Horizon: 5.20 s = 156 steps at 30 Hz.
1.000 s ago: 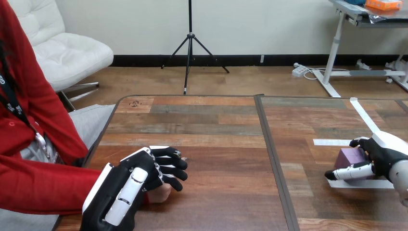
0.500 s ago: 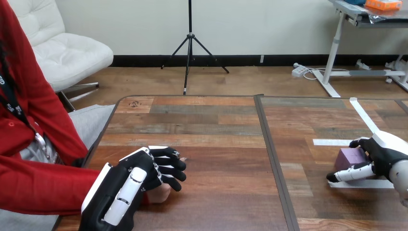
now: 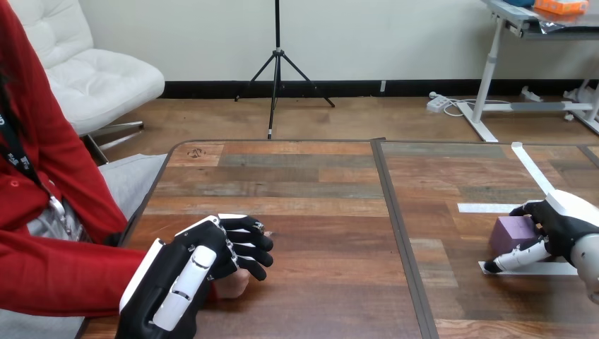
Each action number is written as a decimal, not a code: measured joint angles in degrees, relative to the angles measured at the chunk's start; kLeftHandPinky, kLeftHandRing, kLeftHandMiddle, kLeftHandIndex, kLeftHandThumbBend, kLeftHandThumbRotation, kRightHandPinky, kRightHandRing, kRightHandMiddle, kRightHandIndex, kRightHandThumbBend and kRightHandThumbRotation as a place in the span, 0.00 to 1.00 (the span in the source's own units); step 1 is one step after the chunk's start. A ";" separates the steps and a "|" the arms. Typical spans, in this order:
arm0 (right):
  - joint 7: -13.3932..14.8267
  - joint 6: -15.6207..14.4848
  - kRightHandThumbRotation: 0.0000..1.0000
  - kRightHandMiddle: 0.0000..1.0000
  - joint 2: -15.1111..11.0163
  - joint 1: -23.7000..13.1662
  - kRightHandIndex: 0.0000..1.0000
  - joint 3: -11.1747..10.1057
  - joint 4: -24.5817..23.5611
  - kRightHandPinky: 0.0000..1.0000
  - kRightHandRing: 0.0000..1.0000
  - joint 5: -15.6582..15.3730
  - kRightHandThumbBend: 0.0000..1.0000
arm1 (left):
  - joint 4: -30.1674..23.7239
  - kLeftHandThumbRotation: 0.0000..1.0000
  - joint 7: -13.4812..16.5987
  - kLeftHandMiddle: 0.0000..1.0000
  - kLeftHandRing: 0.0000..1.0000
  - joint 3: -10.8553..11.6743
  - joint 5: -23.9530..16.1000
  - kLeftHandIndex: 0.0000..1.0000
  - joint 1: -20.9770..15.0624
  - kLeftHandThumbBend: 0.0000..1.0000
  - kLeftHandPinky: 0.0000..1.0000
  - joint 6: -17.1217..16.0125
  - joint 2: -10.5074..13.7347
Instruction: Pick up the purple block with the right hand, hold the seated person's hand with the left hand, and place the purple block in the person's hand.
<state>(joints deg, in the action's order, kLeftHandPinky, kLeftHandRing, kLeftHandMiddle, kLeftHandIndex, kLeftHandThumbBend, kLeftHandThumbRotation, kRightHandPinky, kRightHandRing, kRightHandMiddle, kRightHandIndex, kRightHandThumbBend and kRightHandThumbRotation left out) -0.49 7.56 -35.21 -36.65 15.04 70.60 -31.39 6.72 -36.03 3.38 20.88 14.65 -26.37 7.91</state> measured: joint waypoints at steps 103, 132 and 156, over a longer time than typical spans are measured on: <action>-0.88 8.26 0.00 0.50 -1.25 1.67 0.50 -0.69 -1.91 0.42 0.46 3.84 0.71 | 0.15 0.59 12.74 0.69 0.67 2.05 -18.83 0.67 -0.14 0.59 0.61 -10.95 1.37; -2.25 11.78 0.00 0.51 -3.50 7.73 0.51 -2.60 -19.43 0.42 0.46 4.55 0.69 | -17.42 0.45 24.51 0.82 0.81 9.31 -40.82 0.82 1.41 0.83 0.81 -8.42 9.99; -3.36 8.57 0.00 0.48 -3.50 10.56 0.51 -4.55 -29.42 0.38 0.42 4.55 0.68 | -16.90 0.39 29.83 0.81 0.78 8.30 -53.64 0.81 0.94 0.90 0.73 -6.13 13.55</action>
<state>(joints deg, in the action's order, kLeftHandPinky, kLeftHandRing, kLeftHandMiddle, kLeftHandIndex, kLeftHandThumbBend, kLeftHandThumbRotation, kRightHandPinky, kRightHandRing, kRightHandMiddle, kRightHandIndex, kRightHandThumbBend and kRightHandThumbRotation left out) -3.85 16.13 -38.71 -26.08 10.49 41.18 -26.84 -10.18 -6.20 11.68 -32.76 15.59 -32.50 21.46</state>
